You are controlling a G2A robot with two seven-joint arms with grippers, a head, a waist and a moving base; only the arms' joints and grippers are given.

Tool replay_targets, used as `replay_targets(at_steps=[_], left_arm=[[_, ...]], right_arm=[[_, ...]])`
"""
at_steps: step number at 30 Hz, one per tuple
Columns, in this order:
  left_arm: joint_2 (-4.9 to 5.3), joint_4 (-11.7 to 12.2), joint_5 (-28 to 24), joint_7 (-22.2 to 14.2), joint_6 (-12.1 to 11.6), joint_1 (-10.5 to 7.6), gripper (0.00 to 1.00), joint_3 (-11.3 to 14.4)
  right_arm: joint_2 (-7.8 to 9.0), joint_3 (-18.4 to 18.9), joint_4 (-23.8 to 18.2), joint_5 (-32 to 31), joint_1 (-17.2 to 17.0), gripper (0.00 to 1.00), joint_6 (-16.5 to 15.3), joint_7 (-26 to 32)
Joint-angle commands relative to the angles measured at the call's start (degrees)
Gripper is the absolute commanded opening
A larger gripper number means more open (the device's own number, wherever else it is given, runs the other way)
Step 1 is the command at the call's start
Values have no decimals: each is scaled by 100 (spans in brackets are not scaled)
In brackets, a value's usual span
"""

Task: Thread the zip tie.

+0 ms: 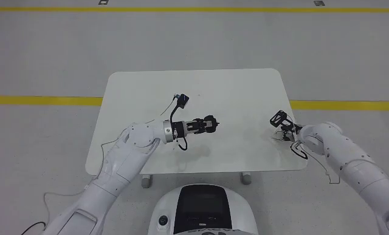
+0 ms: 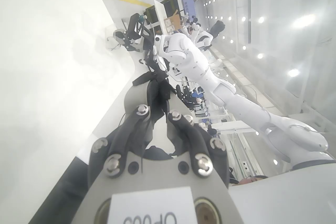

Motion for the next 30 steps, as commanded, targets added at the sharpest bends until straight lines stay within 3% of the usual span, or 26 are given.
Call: replay_targets(at_steps=[1, 9, 11, 15, 30], left_arm=[[0, 0, 0, 0, 0, 0, 0, 0], [0, 0, 0, 0, 0, 0, 0, 0], [0, 0, 0, 0, 0, 0, 0, 0], [0, 0, 0, 0, 0, 0, 0, 0], [0, 0, 0, 0, 0, 0, 0, 0]], right_arm=[[78, -29, -71, 33, -7, 0, 0, -40], [224, -273, -148, 101, 94, 1, 0, -202], [226, -365, -110, 133, 161, 13, 0, -227], [209, -545, -17, 198, 291, 21, 0, -259], [116, -1215, 378, 497, 721, 17, 0, -482]])
